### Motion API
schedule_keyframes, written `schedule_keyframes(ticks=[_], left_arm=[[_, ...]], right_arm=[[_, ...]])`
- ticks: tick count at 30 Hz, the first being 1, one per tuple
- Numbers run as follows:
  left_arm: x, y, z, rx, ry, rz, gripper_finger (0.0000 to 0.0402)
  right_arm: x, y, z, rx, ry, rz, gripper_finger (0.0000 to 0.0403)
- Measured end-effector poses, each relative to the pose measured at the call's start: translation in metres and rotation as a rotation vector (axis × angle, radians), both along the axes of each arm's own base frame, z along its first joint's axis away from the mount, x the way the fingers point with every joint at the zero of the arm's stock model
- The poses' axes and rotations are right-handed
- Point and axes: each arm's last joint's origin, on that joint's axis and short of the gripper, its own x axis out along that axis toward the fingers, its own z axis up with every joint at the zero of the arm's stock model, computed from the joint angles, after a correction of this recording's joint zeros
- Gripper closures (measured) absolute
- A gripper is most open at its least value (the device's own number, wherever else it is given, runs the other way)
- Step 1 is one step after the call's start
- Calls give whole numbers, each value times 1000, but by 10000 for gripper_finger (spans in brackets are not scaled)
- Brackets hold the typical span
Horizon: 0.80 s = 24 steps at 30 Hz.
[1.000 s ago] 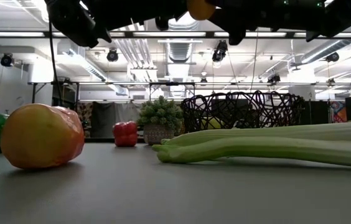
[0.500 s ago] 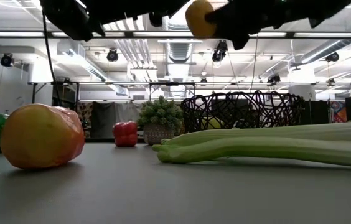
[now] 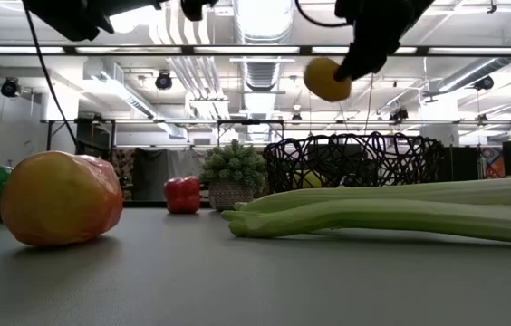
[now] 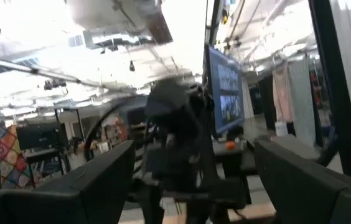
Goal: Build produce basket
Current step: Put the yellow mango into the black wire basket
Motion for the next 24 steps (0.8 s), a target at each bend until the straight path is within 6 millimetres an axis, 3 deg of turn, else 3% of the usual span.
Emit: schedule_keyframes(ticks=[9, 17, 24], left_arm=[[-23, 2, 6, 14, -40, 9, 92], [-31, 2, 9, 24, -56, 16, 92], [-30, 3, 8, 40, -38, 41, 92]], right_arm=[[-9, -46, -9, 68, 277, -195, 223], [-17, -86, -42, 178, 461, -402, 223], [-8, -104, -75, 245, 570, -504, 223]])
